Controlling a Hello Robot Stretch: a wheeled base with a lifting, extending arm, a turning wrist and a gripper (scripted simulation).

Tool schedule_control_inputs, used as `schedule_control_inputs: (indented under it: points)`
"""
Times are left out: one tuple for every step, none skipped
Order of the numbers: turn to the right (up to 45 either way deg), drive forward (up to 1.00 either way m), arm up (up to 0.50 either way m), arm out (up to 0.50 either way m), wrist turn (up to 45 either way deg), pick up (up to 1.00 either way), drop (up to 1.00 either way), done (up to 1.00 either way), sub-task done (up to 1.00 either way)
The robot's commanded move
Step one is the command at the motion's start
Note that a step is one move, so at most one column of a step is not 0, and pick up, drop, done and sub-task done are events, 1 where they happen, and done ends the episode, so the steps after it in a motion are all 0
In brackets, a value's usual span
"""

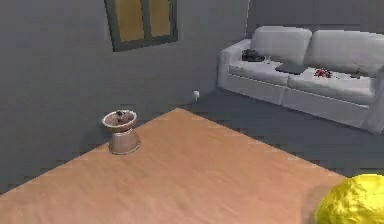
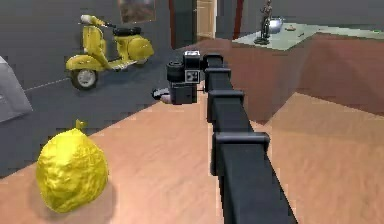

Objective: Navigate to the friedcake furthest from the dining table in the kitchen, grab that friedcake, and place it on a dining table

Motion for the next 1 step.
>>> schedule_control_inputs:
  points:
    - [45.0,0.0,0.0,0.0,0.0,0.0,0.0,0.0,0.0]
